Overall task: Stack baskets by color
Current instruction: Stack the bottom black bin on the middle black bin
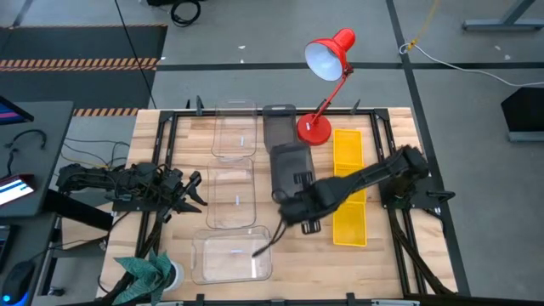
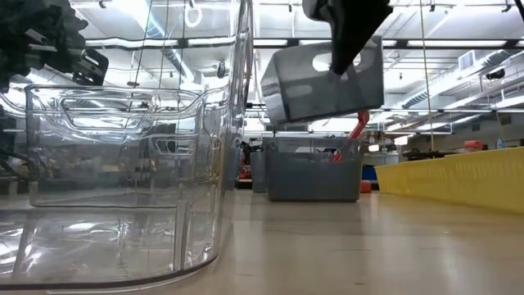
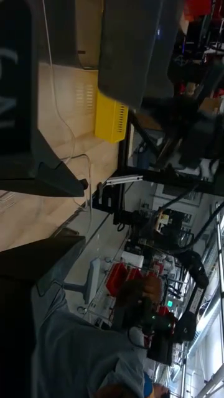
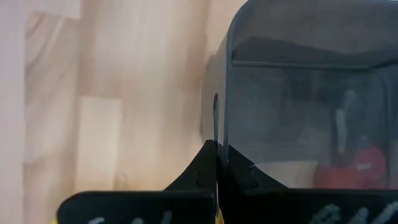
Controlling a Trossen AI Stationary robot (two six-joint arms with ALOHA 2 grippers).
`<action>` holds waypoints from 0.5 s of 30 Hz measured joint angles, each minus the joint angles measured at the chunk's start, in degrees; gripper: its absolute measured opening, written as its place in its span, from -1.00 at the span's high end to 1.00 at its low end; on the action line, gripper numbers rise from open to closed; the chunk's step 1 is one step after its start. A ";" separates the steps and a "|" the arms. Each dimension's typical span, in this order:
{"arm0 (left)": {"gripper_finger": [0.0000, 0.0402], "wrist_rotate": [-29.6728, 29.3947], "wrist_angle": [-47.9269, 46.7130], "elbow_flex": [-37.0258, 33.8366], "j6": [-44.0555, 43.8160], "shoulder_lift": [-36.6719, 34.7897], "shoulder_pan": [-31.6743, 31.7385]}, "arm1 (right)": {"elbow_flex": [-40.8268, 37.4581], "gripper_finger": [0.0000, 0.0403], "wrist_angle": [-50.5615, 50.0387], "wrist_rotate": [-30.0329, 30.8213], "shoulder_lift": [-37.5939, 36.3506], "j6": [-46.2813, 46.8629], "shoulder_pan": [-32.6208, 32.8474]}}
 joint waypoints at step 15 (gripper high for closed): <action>0.42 0.00 0.00 0.00 0.02 0.00 0.00 | -24.21 0.99 28.59 -7.21 -13.31 -6.13 -10.44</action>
